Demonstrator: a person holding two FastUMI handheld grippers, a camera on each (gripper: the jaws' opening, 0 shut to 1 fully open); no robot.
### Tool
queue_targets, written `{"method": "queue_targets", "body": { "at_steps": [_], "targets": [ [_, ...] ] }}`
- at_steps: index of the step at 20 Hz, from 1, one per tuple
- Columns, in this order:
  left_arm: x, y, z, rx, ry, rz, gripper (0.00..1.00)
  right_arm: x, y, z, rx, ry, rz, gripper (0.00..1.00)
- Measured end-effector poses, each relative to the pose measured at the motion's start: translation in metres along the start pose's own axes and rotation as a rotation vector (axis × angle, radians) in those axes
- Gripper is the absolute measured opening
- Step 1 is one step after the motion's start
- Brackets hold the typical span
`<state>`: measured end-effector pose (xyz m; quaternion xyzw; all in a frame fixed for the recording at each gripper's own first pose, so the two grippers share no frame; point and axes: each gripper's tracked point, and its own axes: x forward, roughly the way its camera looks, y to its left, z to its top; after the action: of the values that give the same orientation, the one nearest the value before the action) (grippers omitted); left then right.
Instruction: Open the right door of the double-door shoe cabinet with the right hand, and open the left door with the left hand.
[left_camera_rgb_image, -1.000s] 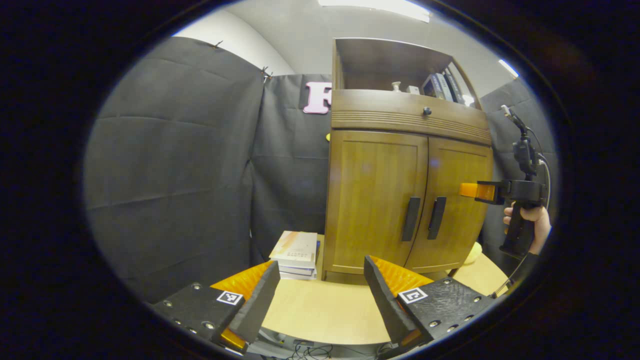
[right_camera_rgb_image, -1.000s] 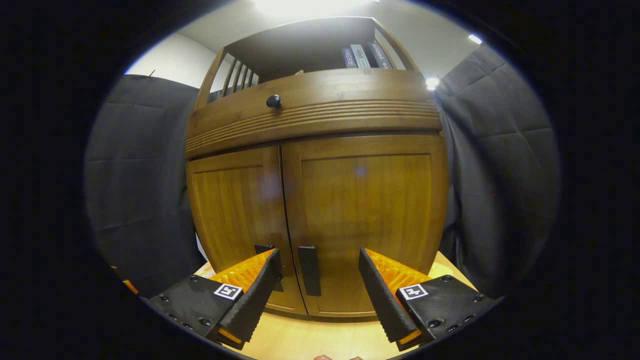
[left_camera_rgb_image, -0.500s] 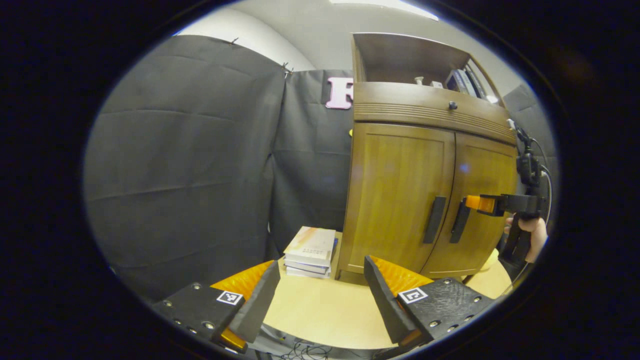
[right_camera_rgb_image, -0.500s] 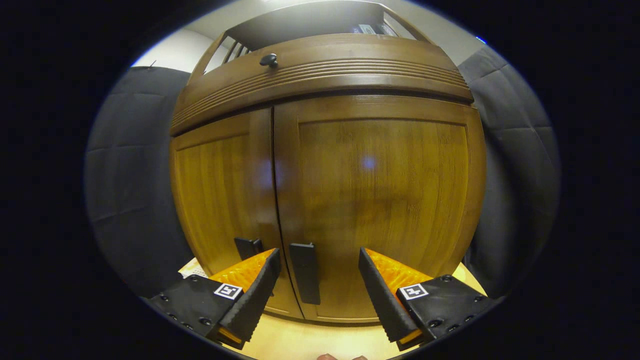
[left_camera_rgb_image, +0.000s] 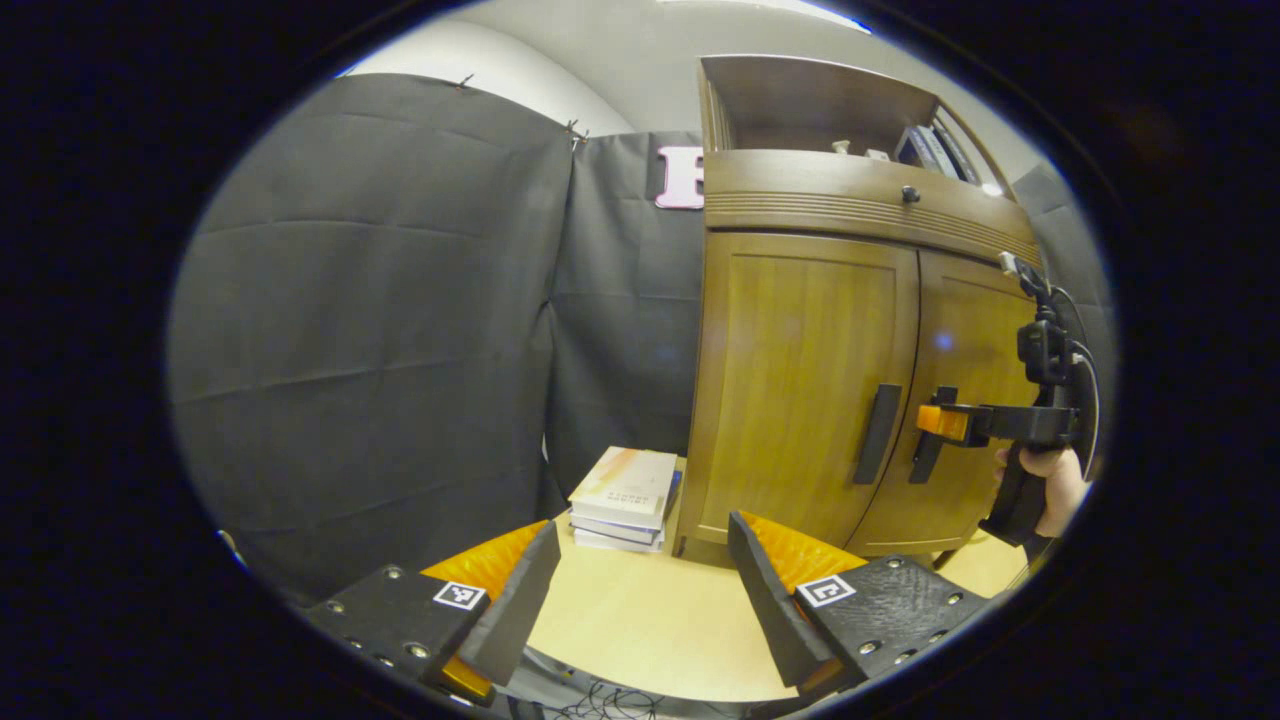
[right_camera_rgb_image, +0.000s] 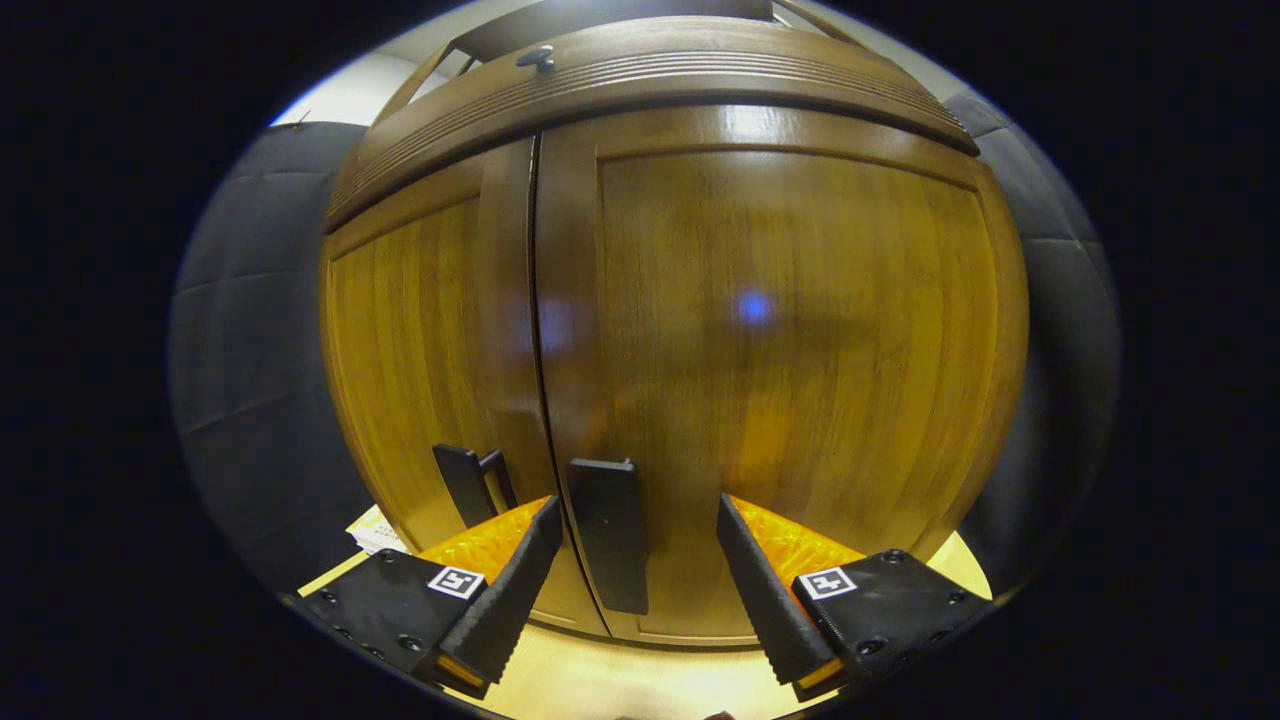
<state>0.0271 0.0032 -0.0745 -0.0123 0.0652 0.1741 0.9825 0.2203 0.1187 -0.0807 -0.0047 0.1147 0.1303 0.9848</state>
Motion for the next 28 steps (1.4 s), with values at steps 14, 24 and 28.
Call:
{"method": "queue_targets", "body": {
  "at_steps": [14,24,28],
  "targets": [
    [-0.006,0.002,-0.004,-0.001,0.014,0.011,0.98,0.011,0.01,-0.007,-0.008,0.008,-0.001,0.28],
    [-0.018,-0.004,-0.006,0.011,0.009,-0.058,0.98,-0.016,0.012,-0.015,-0.006,0.021,0.046,0.21],
    [-0.019,-0.005,-0.008,0.014,0.016,-0.091,0.98,-0.039,0.011,-0.02,-0.011,0.015,0.044,0.2]
  ]
}}
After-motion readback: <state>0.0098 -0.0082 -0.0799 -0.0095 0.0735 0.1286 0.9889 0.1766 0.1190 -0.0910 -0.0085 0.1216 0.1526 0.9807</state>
